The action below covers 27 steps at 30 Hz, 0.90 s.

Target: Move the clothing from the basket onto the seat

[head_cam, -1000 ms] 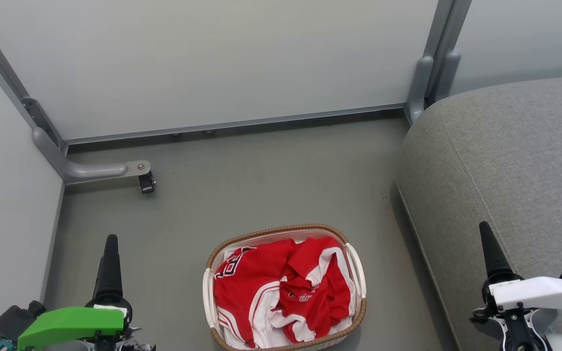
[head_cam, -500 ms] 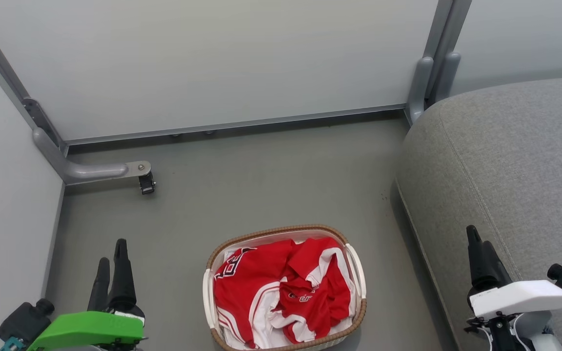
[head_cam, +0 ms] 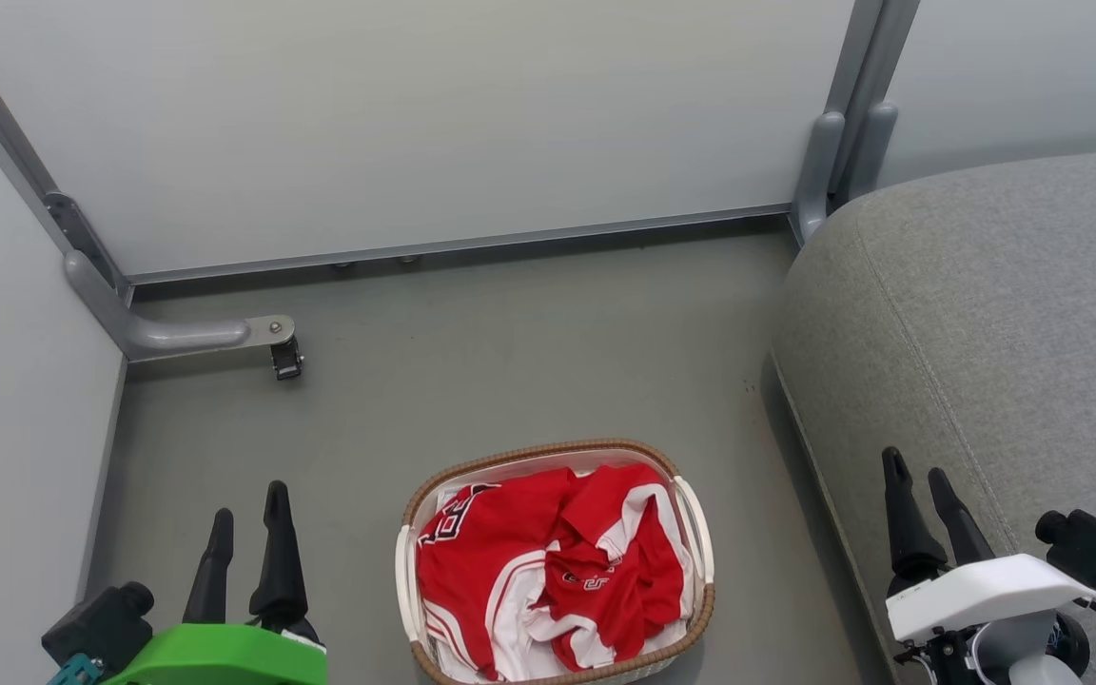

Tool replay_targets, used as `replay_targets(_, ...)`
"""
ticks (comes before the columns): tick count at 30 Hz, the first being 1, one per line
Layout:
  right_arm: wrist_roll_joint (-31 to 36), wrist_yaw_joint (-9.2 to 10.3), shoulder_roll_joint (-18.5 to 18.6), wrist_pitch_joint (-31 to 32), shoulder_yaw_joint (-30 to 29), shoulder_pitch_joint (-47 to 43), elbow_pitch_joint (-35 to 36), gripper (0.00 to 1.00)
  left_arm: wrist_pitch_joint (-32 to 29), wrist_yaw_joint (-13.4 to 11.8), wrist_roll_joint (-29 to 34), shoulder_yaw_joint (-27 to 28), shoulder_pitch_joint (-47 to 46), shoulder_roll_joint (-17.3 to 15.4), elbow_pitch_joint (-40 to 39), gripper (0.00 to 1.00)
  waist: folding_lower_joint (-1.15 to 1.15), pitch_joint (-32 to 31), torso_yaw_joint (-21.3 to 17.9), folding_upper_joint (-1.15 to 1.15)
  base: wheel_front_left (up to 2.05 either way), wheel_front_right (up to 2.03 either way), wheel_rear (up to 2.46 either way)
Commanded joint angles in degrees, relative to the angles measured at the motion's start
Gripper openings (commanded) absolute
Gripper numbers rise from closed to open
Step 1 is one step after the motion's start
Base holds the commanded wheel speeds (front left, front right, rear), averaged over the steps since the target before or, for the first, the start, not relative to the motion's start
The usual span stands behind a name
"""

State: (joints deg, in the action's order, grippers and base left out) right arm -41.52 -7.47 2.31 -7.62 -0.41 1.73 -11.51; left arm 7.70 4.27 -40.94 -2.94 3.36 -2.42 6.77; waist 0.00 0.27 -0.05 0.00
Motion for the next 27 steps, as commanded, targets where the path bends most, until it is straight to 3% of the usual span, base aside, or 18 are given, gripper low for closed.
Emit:
replay_targets(1,1.91,-0.03,0.41,-0.67,0.29,-0.19,0.26,1.0,0.61,-0.3,1.93,-0.22,0.41,-0.43,-0.76,1.0,0.0,0.0,0.0,0.0,0.0,0.0,0.0)
replay_targets(27,19.46,-0.03,0.57,-4.2,3.03,-0.72,-1.13,1.0,4.17,-1.42,15.79,-0.88,2.96,-0.56,0.74,1.0,0.0,0.18,0.38,0.0,0.0,0.0,0.0)
